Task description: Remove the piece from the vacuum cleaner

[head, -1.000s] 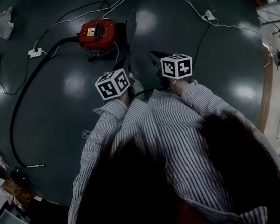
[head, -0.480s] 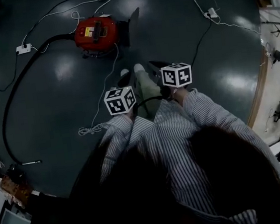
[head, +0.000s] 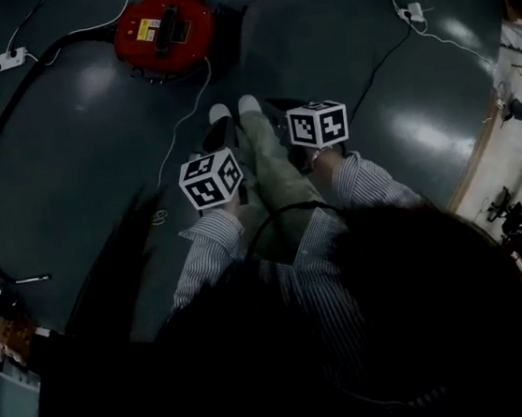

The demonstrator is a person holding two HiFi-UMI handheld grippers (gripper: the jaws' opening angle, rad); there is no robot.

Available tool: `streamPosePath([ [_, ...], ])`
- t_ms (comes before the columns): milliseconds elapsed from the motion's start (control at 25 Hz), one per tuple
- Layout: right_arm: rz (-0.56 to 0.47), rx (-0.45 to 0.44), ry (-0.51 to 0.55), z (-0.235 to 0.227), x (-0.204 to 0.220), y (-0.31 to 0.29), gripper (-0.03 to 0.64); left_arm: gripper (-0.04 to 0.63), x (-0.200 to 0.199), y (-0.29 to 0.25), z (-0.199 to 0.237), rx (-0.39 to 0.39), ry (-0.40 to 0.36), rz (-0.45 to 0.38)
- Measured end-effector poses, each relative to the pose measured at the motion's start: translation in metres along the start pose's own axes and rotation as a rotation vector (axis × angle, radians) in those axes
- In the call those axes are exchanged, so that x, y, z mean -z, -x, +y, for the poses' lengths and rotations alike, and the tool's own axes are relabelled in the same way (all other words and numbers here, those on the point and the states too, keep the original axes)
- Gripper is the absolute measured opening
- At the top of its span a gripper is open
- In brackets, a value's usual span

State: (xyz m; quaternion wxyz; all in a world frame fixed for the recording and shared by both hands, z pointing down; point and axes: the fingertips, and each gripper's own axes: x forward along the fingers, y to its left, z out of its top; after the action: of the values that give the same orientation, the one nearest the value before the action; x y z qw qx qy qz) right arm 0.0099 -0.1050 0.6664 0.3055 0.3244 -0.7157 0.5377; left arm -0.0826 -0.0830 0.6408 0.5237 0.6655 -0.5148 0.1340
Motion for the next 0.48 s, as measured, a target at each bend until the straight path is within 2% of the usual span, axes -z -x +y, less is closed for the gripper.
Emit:
streamPosePath([
  [80, 0.026, -0.014, 0.010, -0.014, 0.006, -0.020, 0.003, 0.006, 0.013, -0.016, 0.014, -0.021, 0.003, 0.001],
  [200, 0.071, -0.036, 0.009, -0.031, 0.023, -0.051, 0.015, 0.006, 0.031, -0.038, 0.038, -0.078, -0.034, -0.007],
  [360, 0.102, -0.034, -0.020, -0.057, 0.043, -0.072, 0.018, 0.006, 0.071, -0.061, 0.045, -0.094, 0.035, 0.031],
  [480, 0.088, -0.019, -0.034, -0.076, 0.042, -0.091, 0.022, 0.006, 0.083, -0.080, 0.046, -0.082, 0.059, 0.042],
])
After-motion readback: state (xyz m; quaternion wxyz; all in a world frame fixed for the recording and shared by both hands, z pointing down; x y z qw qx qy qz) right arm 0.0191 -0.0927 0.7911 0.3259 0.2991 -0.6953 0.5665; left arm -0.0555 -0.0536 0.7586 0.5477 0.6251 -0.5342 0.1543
